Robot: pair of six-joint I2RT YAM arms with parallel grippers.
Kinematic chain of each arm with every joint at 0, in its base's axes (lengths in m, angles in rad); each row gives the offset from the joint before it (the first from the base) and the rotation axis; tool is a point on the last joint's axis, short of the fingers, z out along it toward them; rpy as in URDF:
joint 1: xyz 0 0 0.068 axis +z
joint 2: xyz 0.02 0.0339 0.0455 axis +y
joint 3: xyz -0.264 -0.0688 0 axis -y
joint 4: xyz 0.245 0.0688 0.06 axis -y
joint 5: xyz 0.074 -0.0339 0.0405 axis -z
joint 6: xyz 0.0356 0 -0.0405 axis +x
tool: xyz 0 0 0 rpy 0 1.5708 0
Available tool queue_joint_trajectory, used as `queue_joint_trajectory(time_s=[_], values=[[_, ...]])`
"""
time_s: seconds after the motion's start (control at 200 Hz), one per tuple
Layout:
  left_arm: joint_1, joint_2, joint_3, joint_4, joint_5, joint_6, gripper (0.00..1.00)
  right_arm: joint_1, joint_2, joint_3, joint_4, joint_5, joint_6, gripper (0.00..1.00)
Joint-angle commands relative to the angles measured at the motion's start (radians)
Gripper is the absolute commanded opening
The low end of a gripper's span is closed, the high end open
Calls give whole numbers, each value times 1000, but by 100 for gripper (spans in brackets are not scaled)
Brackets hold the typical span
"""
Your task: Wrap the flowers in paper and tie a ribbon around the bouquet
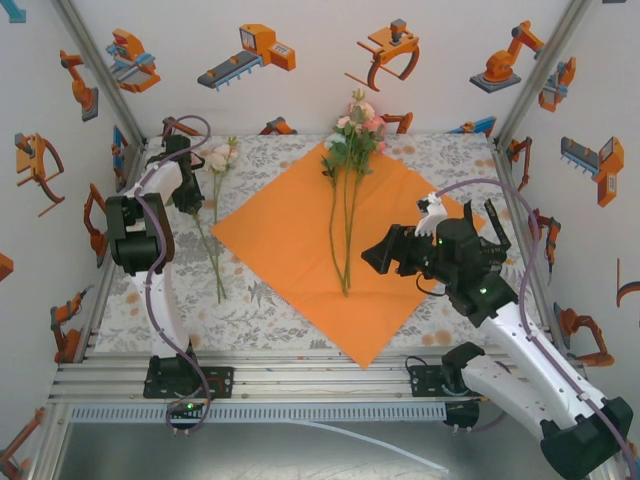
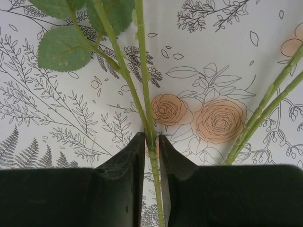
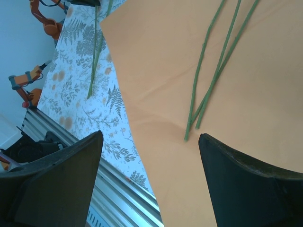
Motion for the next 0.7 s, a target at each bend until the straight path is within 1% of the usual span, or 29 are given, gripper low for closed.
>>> queue_joint_trajectory(time_s=[0.0,0.06,0.1,0.25,0.365,0.456,0.571,0.691], values=[[11,32,34,-61,21,6,21,7,-25,-1,-10,25,-19,74],[11,37,41,-66,22,6,20,7,-27,-1,-11,25,-18,74],[11,39,44,-69,22,6,18,7,-26,-1,-11,25,-16,74],[13,25,37,-64,15,19,0,7,-27,2,-12,25,-16,74],[13,-57,20,-53,-25,26,0,7,-30,5,-16,30,-18,74],[11,-150,11,-38,-20,21,0,7,-25,5,-10,34,-21,74],[-15,-279,-10,17,37,16,0,7,-13,10,-7,33,-22,74],[-83,-386,-30,109,137,-12,0,7,-2,15,-4,33,-24,74]])
